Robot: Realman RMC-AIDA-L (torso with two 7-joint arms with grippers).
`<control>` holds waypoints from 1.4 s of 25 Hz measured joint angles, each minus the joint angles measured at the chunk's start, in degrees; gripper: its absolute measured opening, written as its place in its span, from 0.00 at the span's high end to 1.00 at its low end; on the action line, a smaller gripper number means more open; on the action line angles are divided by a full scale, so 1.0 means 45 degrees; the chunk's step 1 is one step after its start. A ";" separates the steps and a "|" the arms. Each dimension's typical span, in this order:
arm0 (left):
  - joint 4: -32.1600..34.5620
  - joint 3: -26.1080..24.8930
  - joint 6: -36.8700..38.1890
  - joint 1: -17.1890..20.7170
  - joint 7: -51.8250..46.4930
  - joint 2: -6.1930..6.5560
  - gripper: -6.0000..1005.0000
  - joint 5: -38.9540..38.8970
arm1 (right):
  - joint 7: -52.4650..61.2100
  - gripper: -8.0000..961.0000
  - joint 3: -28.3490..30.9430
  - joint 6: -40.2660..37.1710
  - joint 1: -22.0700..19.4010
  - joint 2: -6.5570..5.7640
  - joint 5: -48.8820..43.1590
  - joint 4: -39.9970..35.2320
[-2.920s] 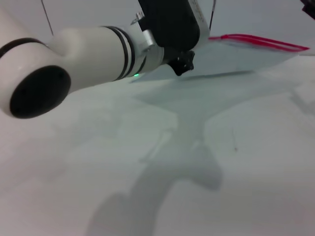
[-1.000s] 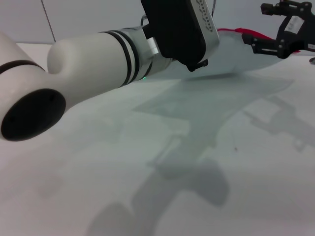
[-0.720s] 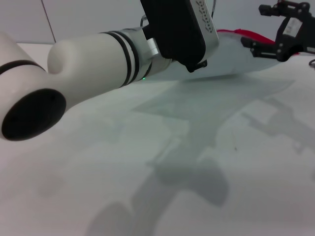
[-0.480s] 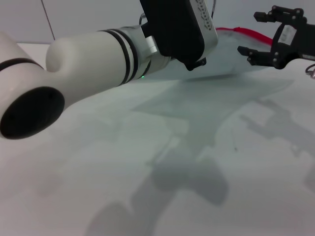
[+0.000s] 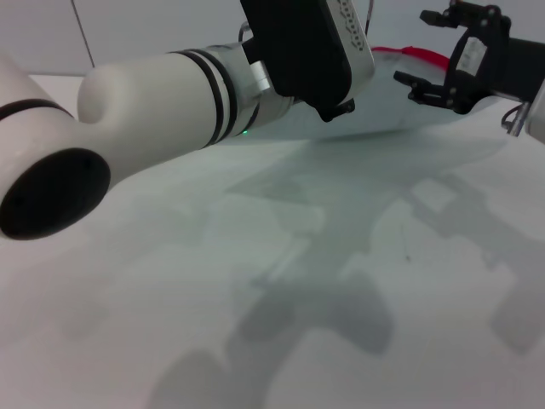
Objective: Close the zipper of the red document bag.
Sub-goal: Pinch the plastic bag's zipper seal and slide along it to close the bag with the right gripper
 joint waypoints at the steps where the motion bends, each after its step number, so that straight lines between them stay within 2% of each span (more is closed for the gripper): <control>1: 0.0001 0.0000 -0.0001 0.0000 0.0001 0.0000 0.94 0.0000 | 0.0070 0.18 -0.0032 -0.0006 -0.0009 0.0001 0.0001 -0.0072; 4: 0.0005 0.0000 -0.0001 0.0000 0.0003 0.0000 0.94 0.0000 | 0.0275 0.19 -0.0070 -0.0052 -0.0048 -0.0010 0.0001 -0.0289; 7: 0.0008 -0.0001 -0.0001 0.0008 0.0005 0.0000 0.94 0.0000 | 0.0281 0.33 -0.0156 -0.0053 -0.0114 -0.0007 0.0002 -0.0447; 24: 0.0000 -0.0034 0.0052 0.0057 0.0006 0.0000 0.94 -0.0093 | 0.0544 0.39 -0.0751 0.0097 -0.0173 0.0004 -0.0042 -0.0823; 35: 0.0062 0.0001 0.0104 0.0046 0.0006 -0.0020 0.94 -0.0117 | 0.0543 0.62 -0.0753 0.0121 -0.0172 -0.0015 -0.0053 -0.0737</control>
